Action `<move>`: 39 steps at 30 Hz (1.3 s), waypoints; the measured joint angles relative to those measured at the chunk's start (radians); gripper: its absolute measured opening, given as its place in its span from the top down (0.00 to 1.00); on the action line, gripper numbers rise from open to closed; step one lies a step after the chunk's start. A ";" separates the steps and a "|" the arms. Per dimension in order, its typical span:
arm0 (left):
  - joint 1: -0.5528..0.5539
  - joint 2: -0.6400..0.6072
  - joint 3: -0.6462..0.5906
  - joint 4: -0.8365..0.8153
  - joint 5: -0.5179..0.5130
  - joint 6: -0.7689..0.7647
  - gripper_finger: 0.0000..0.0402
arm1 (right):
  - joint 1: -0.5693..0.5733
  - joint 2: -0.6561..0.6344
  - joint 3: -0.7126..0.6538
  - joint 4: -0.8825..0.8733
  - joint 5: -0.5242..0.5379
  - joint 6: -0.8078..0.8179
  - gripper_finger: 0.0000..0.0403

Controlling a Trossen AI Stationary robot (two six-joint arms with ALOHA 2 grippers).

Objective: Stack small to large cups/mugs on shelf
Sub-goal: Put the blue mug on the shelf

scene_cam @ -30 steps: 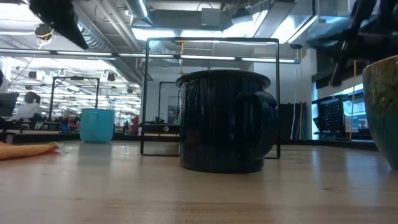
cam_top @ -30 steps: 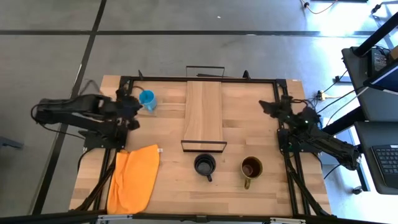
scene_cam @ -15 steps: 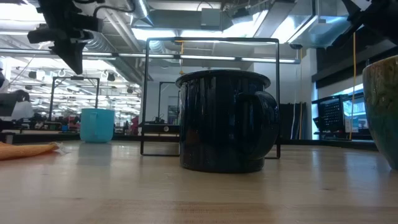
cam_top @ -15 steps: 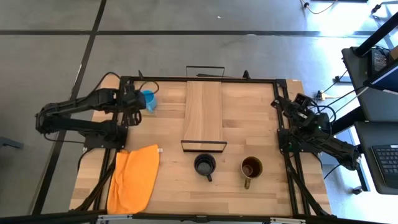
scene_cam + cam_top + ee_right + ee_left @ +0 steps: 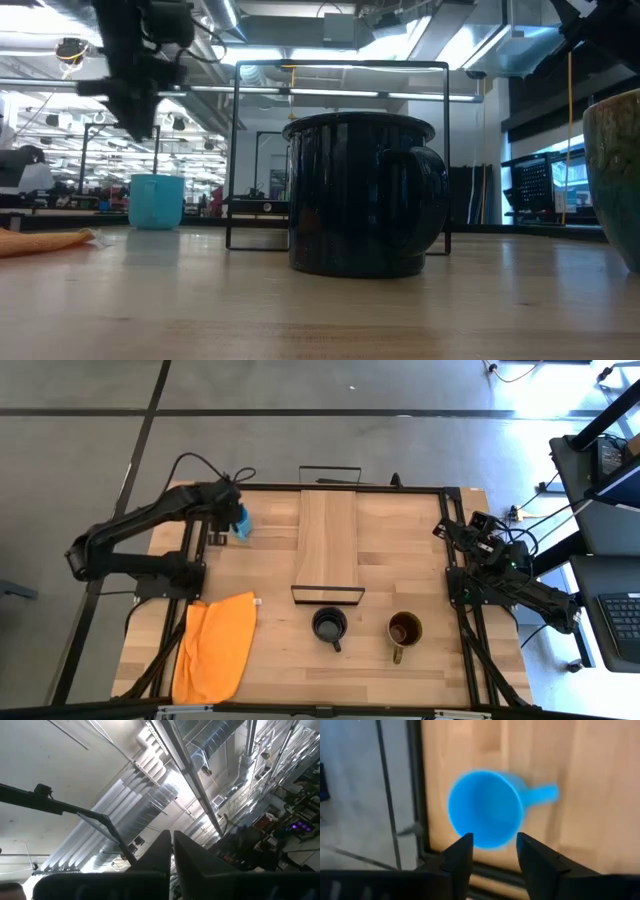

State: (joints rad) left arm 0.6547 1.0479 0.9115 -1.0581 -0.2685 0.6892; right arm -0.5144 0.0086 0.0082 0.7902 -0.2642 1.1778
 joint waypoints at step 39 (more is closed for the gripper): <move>0.071 0.073 -0.062 -0.045 0.192 0.052 0.55 | -0.001 0.000 0.000 -0.082 0.078 -0.004 0.94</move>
State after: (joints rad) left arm 0.7262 1.1209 0.8491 -1.1034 -0.0768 0.7415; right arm -0.5152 0.0090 0.0082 0.7086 -0.1867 1.1736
